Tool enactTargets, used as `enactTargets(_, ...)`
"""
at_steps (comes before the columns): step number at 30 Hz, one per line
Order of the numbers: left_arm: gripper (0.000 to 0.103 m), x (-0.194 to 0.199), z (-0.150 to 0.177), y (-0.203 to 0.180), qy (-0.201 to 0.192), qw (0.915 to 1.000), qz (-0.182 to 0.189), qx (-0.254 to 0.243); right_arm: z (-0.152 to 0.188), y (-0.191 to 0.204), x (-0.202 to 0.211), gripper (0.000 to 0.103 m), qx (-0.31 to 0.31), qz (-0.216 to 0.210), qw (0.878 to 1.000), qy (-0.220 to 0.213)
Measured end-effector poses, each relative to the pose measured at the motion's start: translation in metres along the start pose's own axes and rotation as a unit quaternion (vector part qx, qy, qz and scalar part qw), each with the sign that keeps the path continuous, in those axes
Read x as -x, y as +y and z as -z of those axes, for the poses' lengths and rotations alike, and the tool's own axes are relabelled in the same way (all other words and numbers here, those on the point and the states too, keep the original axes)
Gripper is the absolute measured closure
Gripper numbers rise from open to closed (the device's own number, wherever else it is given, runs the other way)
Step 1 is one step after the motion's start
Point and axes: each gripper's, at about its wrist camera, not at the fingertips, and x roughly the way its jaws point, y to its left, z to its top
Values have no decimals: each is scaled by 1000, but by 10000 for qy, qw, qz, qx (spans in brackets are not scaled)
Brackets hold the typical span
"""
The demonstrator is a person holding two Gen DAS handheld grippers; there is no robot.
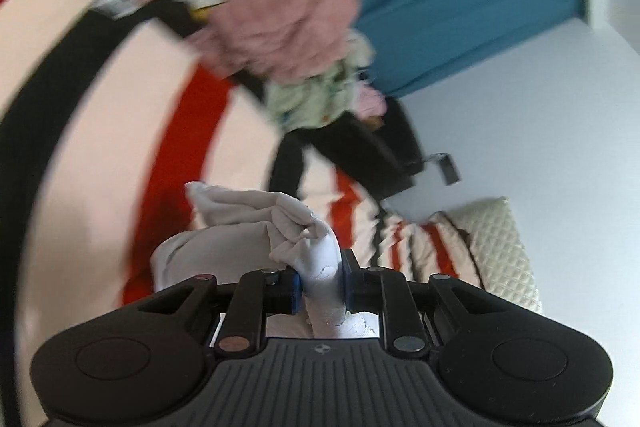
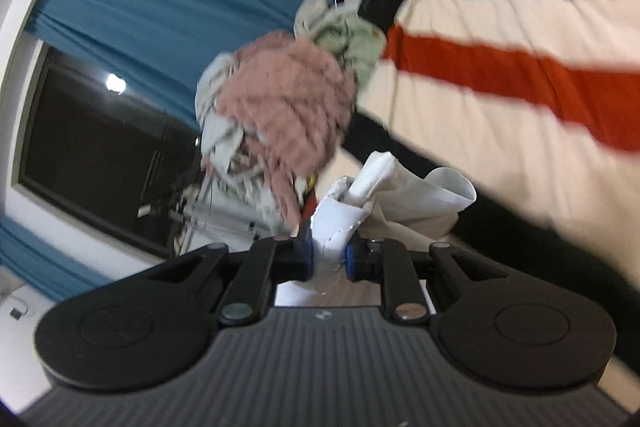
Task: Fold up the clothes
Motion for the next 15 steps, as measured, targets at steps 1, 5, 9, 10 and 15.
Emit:
enactTargets(1,83,-16,-3,-5,-124,9995,98,-265,-13,1,-12,85,63,29,9999,-78)
enactTargets(5,83,-69,31,9,-320,9909,-174,-1297,-19,-6,-44,84,951,489,9933,-429)
enactTargets(9,83,-109,82,73,373,9865,-771,-1397,18,-75,-79,84,1123,1285,9850,233)
enactTargets(10,82,-112,94,82,466,9818,-910,-1600,29,-95,-84,84,995,1460,9829,519)
enactTargets(15,72,-104,120,84,449,9657,-1188,-2267,62,-132,-74,79,735,1592,9815,771)
